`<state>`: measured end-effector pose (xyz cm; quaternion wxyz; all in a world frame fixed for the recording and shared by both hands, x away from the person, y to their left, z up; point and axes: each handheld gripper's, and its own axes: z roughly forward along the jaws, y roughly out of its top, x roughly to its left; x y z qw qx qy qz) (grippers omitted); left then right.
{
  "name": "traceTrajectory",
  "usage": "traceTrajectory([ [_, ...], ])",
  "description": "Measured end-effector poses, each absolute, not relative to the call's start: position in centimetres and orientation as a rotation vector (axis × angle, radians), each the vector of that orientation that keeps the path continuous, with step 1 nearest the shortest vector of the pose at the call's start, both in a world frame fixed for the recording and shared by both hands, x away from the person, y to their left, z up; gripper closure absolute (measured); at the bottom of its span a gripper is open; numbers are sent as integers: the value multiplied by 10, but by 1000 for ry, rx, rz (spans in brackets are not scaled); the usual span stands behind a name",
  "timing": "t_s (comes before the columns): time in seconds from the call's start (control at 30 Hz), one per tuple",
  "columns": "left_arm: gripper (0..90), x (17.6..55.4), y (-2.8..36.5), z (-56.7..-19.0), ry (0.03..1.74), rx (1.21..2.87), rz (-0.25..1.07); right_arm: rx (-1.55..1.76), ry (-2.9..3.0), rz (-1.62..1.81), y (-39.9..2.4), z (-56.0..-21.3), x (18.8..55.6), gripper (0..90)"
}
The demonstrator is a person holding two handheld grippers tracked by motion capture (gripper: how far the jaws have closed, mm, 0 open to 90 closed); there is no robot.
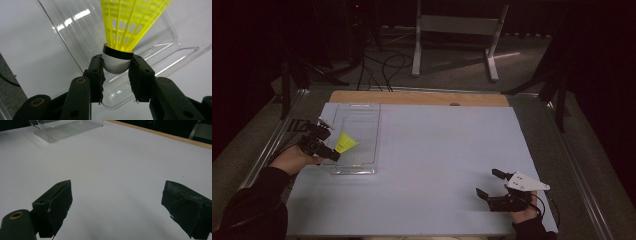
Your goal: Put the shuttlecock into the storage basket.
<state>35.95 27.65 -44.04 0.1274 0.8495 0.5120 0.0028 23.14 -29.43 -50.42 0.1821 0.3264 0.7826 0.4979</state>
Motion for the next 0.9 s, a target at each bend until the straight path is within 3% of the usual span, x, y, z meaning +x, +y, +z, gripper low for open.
traceTrajectory([
  [0.33, 640, 361, 274, -433, 1487, 2480, 4, 929, 2210, 1399, -295, -504, 231, 99],
  [0.47, 451, 361, 272, -431, 1453, 2471, 14, 929, 2210, 1398, -295, -504, 231, 99],
  [0.6, 328, 361, 270, -430, 1418, 2463, 30, 929, 2209, 1398, -295, -504, 231, 99],
  [0.9, 149, 359, 260, -423, 1357, 2473, 97, 930, 2208, 1397, -295, -504, 231, 99],
])
